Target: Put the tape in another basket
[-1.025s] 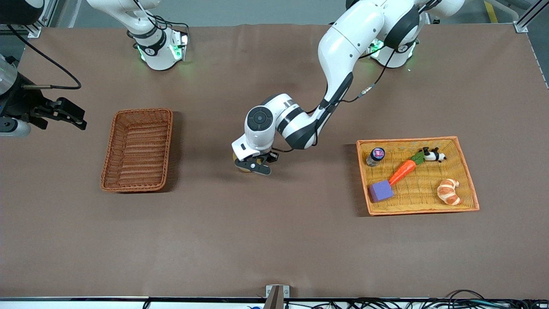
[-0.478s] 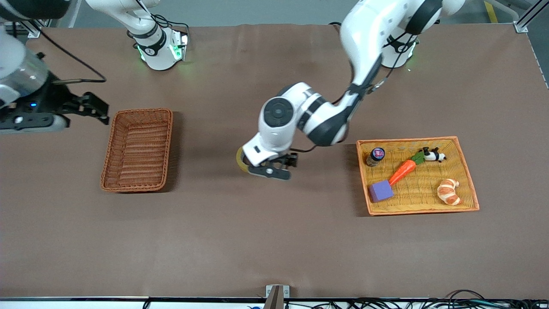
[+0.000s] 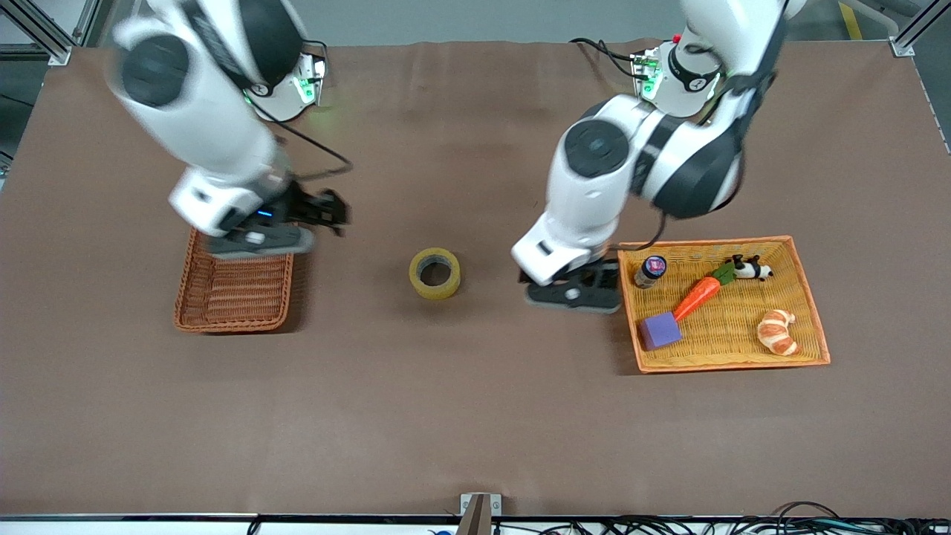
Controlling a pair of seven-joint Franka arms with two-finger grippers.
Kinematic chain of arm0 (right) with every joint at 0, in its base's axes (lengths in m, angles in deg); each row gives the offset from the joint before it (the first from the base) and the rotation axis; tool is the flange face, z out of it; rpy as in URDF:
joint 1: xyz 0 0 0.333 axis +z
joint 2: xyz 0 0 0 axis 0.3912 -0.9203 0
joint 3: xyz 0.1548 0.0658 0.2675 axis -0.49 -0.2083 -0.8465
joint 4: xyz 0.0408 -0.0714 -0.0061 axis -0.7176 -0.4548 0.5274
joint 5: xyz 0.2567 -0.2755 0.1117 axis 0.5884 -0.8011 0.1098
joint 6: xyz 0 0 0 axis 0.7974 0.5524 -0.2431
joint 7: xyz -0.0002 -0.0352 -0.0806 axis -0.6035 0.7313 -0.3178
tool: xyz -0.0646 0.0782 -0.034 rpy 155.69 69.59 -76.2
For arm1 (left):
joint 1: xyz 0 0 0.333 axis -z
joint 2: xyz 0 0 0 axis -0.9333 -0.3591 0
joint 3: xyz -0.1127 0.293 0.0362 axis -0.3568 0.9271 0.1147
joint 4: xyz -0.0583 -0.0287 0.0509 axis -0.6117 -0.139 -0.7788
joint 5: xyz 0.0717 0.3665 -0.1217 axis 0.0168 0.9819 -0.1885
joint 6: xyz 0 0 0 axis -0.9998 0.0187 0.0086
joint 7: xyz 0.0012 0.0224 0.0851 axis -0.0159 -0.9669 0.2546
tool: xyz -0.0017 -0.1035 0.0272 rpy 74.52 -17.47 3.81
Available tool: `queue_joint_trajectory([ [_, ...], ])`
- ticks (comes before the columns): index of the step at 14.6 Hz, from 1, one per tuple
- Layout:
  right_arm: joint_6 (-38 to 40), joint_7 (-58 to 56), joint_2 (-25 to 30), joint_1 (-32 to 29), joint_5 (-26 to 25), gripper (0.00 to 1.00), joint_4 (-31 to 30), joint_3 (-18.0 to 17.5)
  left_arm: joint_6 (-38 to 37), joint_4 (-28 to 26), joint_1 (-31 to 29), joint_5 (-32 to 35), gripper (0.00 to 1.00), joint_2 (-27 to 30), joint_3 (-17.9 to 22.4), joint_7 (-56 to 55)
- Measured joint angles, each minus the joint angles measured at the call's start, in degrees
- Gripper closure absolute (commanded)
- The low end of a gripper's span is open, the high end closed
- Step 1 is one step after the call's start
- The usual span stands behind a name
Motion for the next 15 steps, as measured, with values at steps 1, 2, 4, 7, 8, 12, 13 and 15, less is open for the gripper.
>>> queue_joint_trajectory([
  [1,-2.92,3.01,-2.62,1.53,-2.47,0.00,-0.67,-0.65,0.30,-2.86,-1.37,-0.13,0.00,3.01,-0.11,1.37],
  [2,-5.22,6.17,-5.36,3.28,-5.69,0.00,-1.09,-0.84,0.45,-4.93,-2.68,-0.86,0.00,5.44,-0.18,2.72],
  [4,-9.82,11.91,-11.19,6.45,-11.26,0.00,-1.84,-0.92,0.38,-7.14,-5.47,-4.11,0.00,8.87,-0.24,6.39],
  [7,-18.54,15.21,-17.36,9.05,-15.16,0.00,-5.11,-0.93,-1.46,-7.94,-10.59,-7.66,0.00,11.72,-0.25,10.42],
  [8,-21.28,15.49,-18.03,9.13,-16.46,0.00,-7.08,-0.89,-2.10,-8.03,-12.01,-8.09,0.00,12.44,-0.23,11.10],
  [12,-30.46,15.70,-18.27,8.21,-19.40,0.00,-14.57,0.01,-5.86,-8.22,-15.95,-8.40,0.00,15.39,-0.30,11.34],
  [13,-31.13,15.79,-18.35,8.02,-20.08,0.00,-15.25,0.06,-6.12,-8.31,-16.31,-8.44,0.00,15.95,-0.30,11.34],
  [15,-31.86,17.03,-18.80,7.90,-22.34,0.00,-15.70,0.07,-6.26,-8.48,-16.48,-8.45,0.00,16.45,-0.26,11.34],
])
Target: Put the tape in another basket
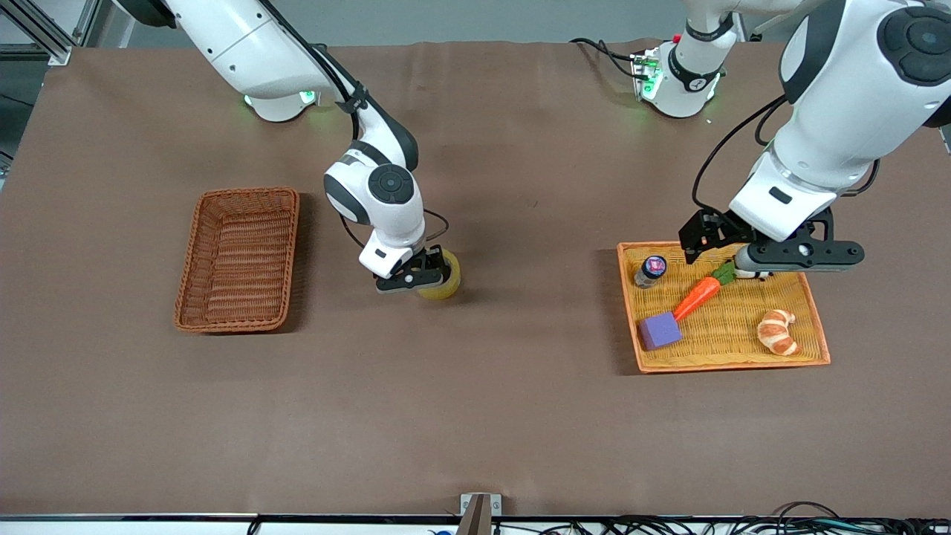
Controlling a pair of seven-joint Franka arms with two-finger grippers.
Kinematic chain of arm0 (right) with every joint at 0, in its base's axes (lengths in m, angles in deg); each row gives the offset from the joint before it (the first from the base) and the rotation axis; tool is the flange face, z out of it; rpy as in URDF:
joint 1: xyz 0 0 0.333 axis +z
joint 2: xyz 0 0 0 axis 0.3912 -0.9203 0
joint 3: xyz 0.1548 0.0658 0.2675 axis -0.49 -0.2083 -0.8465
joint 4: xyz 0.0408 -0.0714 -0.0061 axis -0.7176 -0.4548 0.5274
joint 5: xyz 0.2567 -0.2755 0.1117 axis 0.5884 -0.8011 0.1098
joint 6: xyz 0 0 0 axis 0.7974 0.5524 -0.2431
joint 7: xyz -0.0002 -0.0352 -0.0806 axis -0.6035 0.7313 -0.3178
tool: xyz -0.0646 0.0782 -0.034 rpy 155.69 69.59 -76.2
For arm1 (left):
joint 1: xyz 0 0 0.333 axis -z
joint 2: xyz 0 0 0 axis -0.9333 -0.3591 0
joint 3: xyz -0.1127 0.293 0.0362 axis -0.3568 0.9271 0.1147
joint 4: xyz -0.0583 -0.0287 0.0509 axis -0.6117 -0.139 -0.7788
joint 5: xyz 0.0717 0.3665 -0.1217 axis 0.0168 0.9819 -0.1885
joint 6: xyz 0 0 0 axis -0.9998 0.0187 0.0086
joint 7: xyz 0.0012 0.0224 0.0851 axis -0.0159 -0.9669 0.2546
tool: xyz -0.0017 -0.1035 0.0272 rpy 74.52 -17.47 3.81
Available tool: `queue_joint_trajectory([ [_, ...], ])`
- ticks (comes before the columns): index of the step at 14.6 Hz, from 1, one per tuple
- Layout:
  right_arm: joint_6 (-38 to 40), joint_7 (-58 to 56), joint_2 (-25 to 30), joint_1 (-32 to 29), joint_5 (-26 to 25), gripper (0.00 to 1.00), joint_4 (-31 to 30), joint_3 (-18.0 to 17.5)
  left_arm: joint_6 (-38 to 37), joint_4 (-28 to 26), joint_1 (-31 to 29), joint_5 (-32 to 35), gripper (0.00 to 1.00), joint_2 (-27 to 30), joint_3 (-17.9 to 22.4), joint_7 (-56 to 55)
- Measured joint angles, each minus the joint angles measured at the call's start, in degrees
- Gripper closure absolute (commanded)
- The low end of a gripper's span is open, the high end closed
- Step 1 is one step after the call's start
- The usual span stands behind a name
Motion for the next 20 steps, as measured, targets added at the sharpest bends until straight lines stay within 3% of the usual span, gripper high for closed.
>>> queue_joint_trajectory([
  [4,-3.15,4.53,-2.57,0.20,-4.72,0.01,-0.25,-0.13,-2.47,-0.05,-1.24,-0.57,0.00,0.54,-0.04,0.91],
  [5,-3.66,5.07,-3.10,0.32,-5.08,0.11,-0.25,-0.18,-2.88,-0.06,-1.51,-1.53,0.00,0.93,-0.04,1.23],
  [6,-4.03,5.35,-3.46,0.38,-5.18,0.46,-0.25,-0.21,-3.17,-0.12,-1.82,-2.08,0.00,1.44,-0.05,1.36],
  [7,-4.23,5.42,-3.63,0.39,-5.24,0.71,-0.24,-0.22,-3.41,-0.35,-2.13,-2.30,0.00,2.08,-0.06,1.49],
  [9,-4.24,5.58,-3.63,0.39,-5.25,0.98,-0.18,-0.23,-3.73,-1.59,-2.52,-2.38,0.00,3.85,0.01,1.94],
  [16,-2.69,10.21,-3.57,-0.23,-5.24,1.00,1.33,-0.38,-3.95,-9.17,-3.49,-3.53,0.00,10.24,3.75,10.52],
  [20,6.74,9.35,-0.18,-6.74,-4.17,1.00,4.70,-4.99,-3.91,-10.41,-4.36,-3.66,0.00,10.10,3.79,12.75],
])
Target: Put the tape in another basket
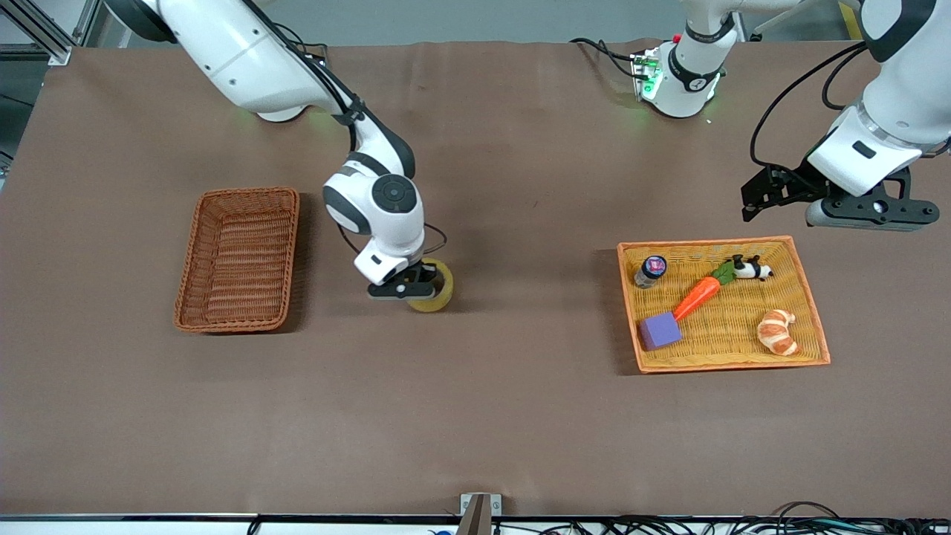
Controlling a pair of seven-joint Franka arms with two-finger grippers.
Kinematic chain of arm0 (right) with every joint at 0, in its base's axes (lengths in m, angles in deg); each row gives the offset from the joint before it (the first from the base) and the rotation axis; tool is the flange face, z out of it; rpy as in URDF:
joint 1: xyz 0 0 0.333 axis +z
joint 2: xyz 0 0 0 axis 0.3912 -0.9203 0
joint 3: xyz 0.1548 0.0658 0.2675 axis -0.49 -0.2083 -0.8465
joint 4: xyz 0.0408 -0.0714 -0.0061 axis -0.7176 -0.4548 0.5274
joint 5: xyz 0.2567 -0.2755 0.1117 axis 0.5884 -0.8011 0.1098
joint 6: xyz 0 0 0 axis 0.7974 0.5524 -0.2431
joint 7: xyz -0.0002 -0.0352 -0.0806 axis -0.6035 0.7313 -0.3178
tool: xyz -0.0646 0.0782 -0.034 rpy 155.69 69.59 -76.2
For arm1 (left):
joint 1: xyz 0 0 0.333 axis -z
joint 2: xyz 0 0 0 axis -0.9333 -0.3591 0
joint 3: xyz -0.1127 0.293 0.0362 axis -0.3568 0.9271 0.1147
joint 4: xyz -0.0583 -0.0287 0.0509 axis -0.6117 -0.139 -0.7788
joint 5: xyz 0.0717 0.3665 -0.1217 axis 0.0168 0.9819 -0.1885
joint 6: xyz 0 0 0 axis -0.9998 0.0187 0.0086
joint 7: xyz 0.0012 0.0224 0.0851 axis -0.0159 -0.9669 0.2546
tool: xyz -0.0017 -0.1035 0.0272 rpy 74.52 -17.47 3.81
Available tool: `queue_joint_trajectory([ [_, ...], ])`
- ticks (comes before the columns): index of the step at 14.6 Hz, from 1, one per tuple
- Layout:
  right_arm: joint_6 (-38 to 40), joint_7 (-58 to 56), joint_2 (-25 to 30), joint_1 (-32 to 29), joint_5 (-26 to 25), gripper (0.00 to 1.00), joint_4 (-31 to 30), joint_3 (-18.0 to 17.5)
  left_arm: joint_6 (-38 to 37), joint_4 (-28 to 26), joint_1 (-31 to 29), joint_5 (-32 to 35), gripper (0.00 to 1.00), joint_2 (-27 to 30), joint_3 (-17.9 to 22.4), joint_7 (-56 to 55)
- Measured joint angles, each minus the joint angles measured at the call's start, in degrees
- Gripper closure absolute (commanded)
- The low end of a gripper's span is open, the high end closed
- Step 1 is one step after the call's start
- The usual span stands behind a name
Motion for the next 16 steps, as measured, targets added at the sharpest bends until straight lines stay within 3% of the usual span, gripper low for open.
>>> queue_joint_trajectory([
  [3,8.95,-13.34,8.63,-6.64,8.73,1.00,1.24,-0.87,0.05,-0.03,0.06,0.00,0.00,-0.44,-0.39,0.00],
  [6,14.88,-34.31,17.75,-8.34,16.14,1.00,-0.52,9.30,0.09,-0.04,0.04,0.00,0.00,-0.93,-0.40,0.00],
  [8,14.85,-46.98,21.71,-8.85,17.34,1.00,-4.64,17.53,0.37,-0.02,0.16,0.00,0.00,-1.30,-0.44,-0.02],
  [11,9.39,-58.19,24.32,-9.49,17.65,1.00,-12.38,25.96,0.64,0.01,0.10,0.00,0.00,-1.57,-0.48,-0.01],
  [16,-13.51,-61.35,27.26,-9.53,17.81,0.99,-32.82,29.39,0.68,0.26,0.03,0.00,0.00,-1.56,-0.44,-0.03],
])
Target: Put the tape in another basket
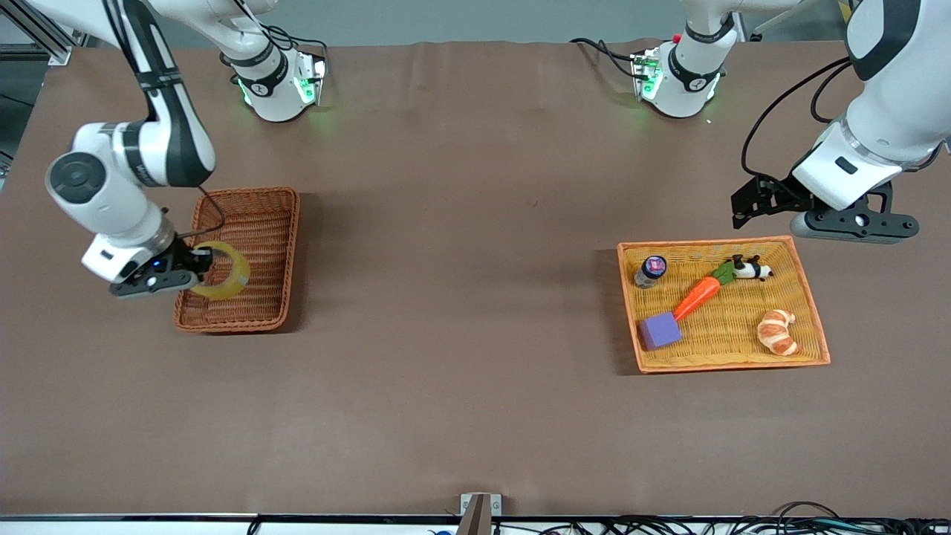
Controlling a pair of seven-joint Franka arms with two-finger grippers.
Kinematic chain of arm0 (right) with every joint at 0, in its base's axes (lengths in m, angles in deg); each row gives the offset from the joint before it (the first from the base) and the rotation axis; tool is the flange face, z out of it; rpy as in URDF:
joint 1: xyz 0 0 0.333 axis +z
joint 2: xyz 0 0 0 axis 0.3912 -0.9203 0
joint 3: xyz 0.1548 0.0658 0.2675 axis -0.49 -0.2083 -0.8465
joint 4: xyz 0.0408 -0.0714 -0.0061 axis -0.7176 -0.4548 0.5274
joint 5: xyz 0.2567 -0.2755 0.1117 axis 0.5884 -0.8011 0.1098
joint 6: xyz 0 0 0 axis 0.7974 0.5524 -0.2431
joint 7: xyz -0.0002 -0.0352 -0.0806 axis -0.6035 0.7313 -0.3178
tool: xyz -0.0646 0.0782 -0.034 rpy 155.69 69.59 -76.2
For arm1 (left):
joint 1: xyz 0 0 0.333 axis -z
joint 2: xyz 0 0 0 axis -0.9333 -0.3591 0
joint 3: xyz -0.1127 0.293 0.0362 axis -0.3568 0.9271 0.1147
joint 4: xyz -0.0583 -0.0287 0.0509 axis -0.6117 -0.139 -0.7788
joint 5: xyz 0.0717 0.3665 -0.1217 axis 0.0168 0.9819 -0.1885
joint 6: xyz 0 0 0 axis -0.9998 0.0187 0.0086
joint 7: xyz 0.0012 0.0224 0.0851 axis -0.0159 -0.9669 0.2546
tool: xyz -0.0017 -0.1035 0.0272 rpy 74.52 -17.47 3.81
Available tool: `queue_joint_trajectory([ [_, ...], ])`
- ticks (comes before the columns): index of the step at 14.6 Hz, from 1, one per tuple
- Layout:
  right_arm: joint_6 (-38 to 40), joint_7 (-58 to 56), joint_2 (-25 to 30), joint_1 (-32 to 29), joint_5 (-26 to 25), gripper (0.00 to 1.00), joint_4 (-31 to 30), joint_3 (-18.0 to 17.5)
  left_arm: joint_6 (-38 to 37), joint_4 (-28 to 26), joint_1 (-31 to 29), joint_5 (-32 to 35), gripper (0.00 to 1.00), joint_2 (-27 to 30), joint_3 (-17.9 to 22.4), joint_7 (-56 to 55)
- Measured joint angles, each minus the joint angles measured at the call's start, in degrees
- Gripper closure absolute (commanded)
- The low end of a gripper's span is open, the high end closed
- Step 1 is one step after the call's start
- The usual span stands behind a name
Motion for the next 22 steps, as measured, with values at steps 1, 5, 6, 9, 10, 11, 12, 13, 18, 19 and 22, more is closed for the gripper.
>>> queue_joint_trajectory([
  [1,-5.17,0.00,0.16,0.00,0.00,0.99,-3.65,0.13,0.00,0.00,0.00,0.00,0.00,0.00,0.00,0.00],
  [5,-17.49,-0.01,-1.08,-0.01,0.00,0.93,-11.72,1.08,0.00,0.71,-0.05,0.00,0.00,0.00,0.07,0.00],
  [6,-18.00,-0.10,-1.68,-0.01,0.00,0.92,-11.89,1.17,0.00,0.96,-0.08,0.00,0.00,0.00,0.11,0.00],
  [9,-21.64,-0.63,-4.40,-0.09,0.00,0.21,-11.88,1.48,-0.01,1.16,-0.10,0.00,0.00,0.00,0.14,-0.12],
  [10,-22.65,-0.67,-5.41,-0.13,0.00,0.00,-11.86,1.58,-0.14,1.16,-0.10,0.00,0.00,0.00,0.14,-0.14],
  [11,-23.33,-0.68,-6.13,-0.15,0.00,0.00,-11.72,1.72,-0.41,1.16,-0.10,0.00,0.00,0.00,0.15,-0.17],
  [12,-23.62,-0.68,-6.38,-0.15,0.00,0.00,-11.47,1.98,-0.63,1.15,-0.11,0.00,0.00,-0.01,0.15,-0.19],
  [13,-23.83,-0.68,-6.27,-0.16,0.00,0.00,-10.87,2.36,-0.74,1.15,-0.12,0.00,0.00,-0.02,0.16,-0.19],
  [18,-15.74,-0.66,-1.07,-0.24,0.00,0.00,-3.09,3.00,-0.86,1.14,-0.20,0.00,0.00,-0.14,0.31,-0.20],
  [19,-11.06,-0.53,0.39,-0.24,0.01,0.00,-0.65,3.00,-0.87,1.14,-0.20,0.00,0.00,-0.18,0.31,-0.20],
  [22,9.70,4.30,3.44,-0.25,0.16,0.00,10.18,2.63,-0.87,1.14,-0.20,0.00,0.00,-0.21,0.32,-0.21],
])
